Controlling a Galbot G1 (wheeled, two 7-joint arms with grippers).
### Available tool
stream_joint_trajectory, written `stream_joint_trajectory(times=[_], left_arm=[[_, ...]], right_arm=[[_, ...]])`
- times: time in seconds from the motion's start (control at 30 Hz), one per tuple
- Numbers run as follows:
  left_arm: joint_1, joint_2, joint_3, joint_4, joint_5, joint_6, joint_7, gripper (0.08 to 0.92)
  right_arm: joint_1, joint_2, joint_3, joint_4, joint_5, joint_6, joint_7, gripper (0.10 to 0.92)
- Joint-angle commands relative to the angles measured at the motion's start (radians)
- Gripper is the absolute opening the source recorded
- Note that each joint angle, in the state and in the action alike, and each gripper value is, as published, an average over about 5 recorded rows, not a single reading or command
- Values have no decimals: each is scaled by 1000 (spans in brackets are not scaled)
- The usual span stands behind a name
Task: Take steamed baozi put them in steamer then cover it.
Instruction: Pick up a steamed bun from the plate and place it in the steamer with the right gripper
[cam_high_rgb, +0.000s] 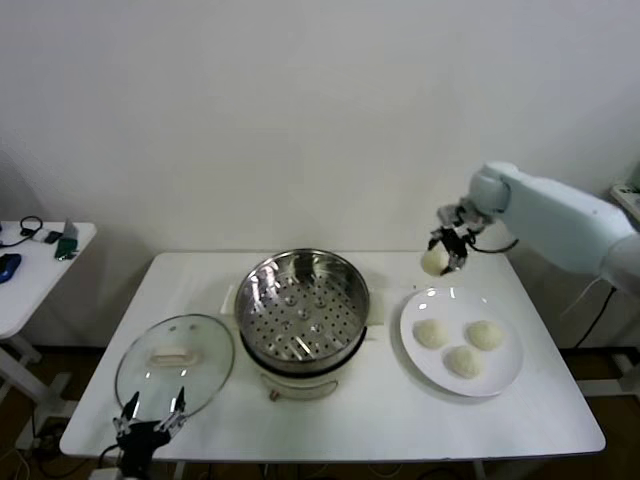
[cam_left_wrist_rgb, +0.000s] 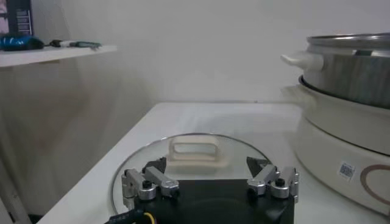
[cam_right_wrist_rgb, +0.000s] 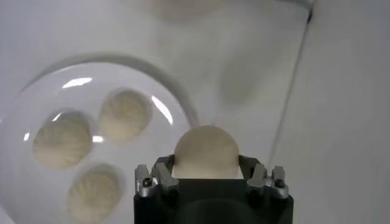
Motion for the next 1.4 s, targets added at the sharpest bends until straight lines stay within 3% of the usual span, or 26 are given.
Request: stream_joint_trajectory(times=[0.03,0.2,0.37,0.77,1.4], left_arm=[[1,2,0,-3,0,1,0,823],[-2,3,1,-4,9,2,0,823],[-6,1,1,-7,13,2,1,823],[-9,-4,-9,-33,18,7,7,823],[-9,-8,-8,-13,13,-3,7,823]], right_arm=[[396,60,-148,388,72,156,-6,704],[396,150,-149,502,39,203,18,702],[271,240,-152,487,-79,249,64,704],[-40,388,-83,175,-404,351,166,704],[-185,477,-40,-97,-495,410,225,704]])
